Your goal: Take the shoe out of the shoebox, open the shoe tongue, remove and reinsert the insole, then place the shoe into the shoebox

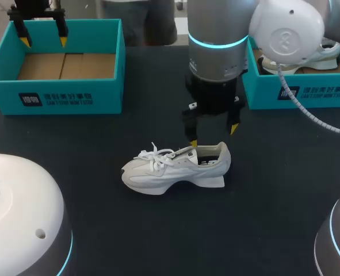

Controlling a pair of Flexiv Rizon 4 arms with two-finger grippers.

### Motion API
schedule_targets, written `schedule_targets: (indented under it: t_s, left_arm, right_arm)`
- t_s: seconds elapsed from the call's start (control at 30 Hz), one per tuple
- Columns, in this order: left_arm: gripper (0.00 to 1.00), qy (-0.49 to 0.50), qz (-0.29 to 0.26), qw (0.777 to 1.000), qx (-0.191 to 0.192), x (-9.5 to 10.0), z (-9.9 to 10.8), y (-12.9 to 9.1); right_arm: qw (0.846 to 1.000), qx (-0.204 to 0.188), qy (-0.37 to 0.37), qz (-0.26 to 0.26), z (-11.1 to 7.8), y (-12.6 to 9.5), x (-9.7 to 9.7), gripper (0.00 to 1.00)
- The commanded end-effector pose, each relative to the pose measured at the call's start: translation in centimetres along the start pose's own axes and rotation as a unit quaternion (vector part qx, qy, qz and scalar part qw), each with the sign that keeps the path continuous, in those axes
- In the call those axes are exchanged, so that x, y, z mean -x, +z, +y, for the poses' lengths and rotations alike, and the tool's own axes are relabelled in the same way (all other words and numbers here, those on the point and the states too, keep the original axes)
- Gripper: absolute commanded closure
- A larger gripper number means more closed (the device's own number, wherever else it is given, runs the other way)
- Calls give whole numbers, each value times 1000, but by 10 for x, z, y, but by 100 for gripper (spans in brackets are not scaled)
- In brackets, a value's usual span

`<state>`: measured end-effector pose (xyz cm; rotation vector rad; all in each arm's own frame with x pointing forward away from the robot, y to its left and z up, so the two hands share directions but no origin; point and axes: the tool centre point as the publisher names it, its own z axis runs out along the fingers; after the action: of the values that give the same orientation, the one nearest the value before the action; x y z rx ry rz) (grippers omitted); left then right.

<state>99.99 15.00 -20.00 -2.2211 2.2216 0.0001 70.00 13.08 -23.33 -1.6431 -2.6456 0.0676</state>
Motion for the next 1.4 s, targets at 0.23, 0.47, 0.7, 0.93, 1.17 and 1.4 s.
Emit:
schedule_targets:
  t_s: [0.23,0.47,0.7,0.93,1.17,1.4]
  left_arm:
    - [0,0,0,1000,0,0,0,0]
    - [0,0,0,1000,0,0,0,0]
    - [0,0,0,1000,0,0,0,0]
    - [0,0,0,1000,0,0,0,0]
    - [0,0,0,1000,0,0,0,0]
    - [0,0,0,1000,0,0,0,0]
  right_arm:
    - [948,157,-265,82,-3,2,39,0]
    - [879,185,-422,123,7,3,73,0]
    - [891,130,-423,97,12,9,77,0]
    - [891,130,-423,97,12,9,77,0]
    - [882,251,-373,144,1,32,100,0]
    - [854,342,-338,199,-11,52,132,0]
